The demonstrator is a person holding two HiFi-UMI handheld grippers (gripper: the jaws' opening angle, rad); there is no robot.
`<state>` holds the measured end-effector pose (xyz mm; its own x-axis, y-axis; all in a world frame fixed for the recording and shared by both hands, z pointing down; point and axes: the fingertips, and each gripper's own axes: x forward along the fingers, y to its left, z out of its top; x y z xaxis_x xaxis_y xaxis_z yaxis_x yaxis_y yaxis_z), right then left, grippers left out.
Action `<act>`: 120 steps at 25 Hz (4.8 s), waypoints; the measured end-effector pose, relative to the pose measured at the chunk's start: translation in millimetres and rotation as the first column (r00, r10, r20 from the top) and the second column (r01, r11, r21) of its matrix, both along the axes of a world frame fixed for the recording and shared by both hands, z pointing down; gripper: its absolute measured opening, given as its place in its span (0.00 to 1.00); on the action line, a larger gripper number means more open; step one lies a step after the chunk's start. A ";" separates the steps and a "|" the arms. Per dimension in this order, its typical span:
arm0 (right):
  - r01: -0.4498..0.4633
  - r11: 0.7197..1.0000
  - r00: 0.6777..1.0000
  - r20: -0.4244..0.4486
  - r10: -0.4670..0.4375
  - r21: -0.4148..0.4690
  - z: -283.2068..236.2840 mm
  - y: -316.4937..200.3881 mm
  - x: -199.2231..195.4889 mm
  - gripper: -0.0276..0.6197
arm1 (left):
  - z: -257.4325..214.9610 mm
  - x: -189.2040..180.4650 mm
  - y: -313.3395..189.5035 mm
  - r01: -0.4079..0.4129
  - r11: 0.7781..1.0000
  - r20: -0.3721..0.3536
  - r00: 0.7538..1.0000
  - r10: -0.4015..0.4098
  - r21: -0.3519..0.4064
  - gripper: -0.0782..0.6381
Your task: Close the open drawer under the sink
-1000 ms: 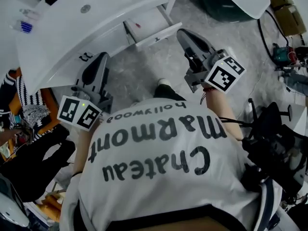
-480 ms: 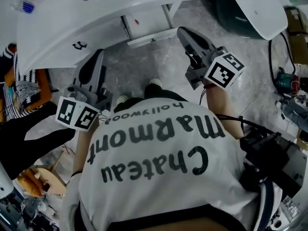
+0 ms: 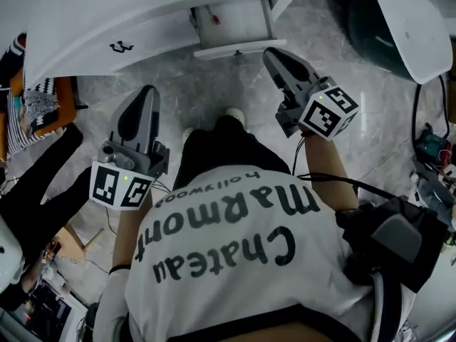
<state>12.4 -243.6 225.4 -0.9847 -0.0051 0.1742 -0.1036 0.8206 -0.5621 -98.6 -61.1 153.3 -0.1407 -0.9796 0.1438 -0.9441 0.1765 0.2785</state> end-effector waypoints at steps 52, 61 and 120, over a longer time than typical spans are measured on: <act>-0.095 0.929 0.993 0.096 0.065 0.359 319.2 -13.6 -50.9 0.23 | 379.7 -60.6 -43.9 -0.249 0.958 0.201 0.955 0.218 0.141 0.12; -0.085 0.935 0.996 0.067 0.066 0.346 317.7 -15.6 -53.6 0.17 | 379.5 -64.4 -33.6 -0.225 0.967 0.200 0.960 0.199 0.119 0.12; -0.120 0.825 0.938 -0.208 0.276 0.552 322.2 -80.8 -139.2 0.15 | 322.8 -121.4 5.2 0.021 0.987 0.209 0.976 -0.054 0.156 0.12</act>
<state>-126.8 -324.4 547.6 -0.8671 -0.3614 0.3428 -0.3778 0.9257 0.0205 -220.0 -55.8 476.2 -0.1889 -0.9810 -0.0440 -0.9780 0.1839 0.0988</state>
